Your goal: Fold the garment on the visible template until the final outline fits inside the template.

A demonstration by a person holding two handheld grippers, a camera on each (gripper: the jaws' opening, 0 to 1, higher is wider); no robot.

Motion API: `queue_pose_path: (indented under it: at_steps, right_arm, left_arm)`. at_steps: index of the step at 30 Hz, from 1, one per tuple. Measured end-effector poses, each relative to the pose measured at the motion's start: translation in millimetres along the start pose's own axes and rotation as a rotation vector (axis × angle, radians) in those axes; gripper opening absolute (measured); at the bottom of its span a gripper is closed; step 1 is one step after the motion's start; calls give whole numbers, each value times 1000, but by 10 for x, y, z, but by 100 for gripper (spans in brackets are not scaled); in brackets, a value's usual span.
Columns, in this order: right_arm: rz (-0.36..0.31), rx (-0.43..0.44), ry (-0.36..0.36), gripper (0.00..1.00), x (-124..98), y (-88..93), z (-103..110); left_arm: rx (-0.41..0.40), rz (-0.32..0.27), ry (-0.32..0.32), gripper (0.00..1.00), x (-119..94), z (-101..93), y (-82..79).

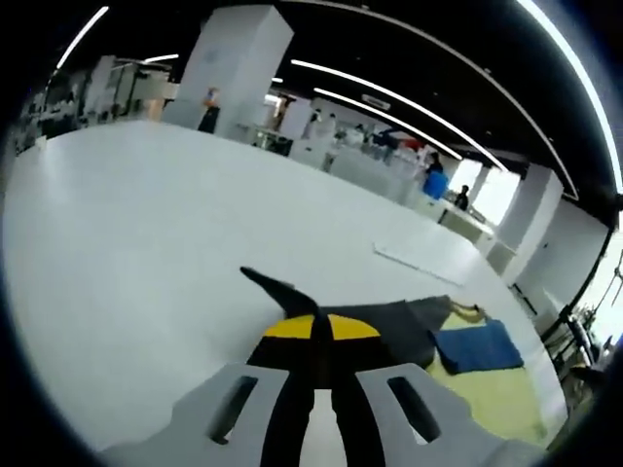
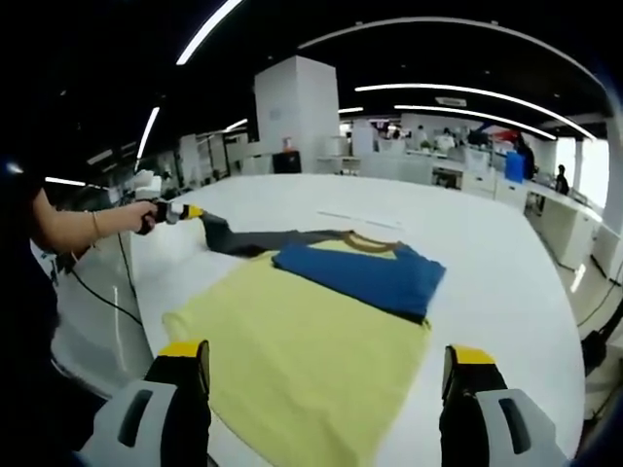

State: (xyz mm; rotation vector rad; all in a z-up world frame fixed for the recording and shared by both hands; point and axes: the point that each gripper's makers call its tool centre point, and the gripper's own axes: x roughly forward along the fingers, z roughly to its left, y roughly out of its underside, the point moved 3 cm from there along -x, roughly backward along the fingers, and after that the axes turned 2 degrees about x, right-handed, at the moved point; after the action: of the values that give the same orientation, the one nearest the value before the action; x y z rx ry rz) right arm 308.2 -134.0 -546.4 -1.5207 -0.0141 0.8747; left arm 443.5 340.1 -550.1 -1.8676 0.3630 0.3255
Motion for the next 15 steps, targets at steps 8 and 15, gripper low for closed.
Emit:
queue_pose_path:
  at_steps: [8, 15]
  right_arm:
    - [-10, 11, -7, 99, 6, 5, 59]
    - [-14, 3, -28, 99, 11, -7, 104]
  left_arm:
    - [-44, -27, 25, 1, 85, -199, -16]
    - [-59, -41, 64, 1, 166, -443, -15]
